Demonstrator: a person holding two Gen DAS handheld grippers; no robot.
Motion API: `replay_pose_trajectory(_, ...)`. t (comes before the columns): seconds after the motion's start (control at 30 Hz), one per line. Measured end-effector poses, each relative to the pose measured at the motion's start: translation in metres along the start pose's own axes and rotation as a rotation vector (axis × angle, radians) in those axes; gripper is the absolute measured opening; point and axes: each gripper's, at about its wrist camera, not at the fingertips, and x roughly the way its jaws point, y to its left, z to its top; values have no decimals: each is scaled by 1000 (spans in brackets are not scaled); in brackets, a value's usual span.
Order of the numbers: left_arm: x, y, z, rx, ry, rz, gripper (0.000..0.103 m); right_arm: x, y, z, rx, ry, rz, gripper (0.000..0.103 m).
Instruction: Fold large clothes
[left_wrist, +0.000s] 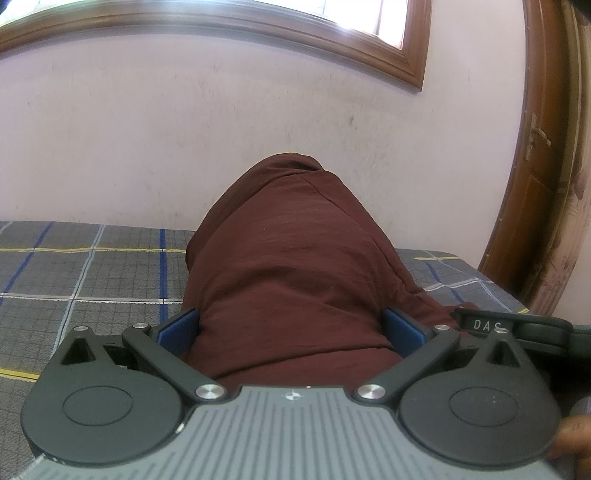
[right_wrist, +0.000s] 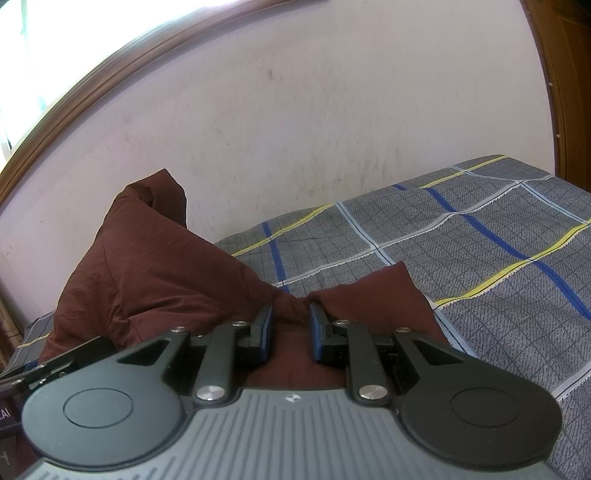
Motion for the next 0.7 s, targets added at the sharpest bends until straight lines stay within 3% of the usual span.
replay_pose_trajectory(0.7,-1,0,1,13,-3,10,103,1,0,0,2,-2,0,19)
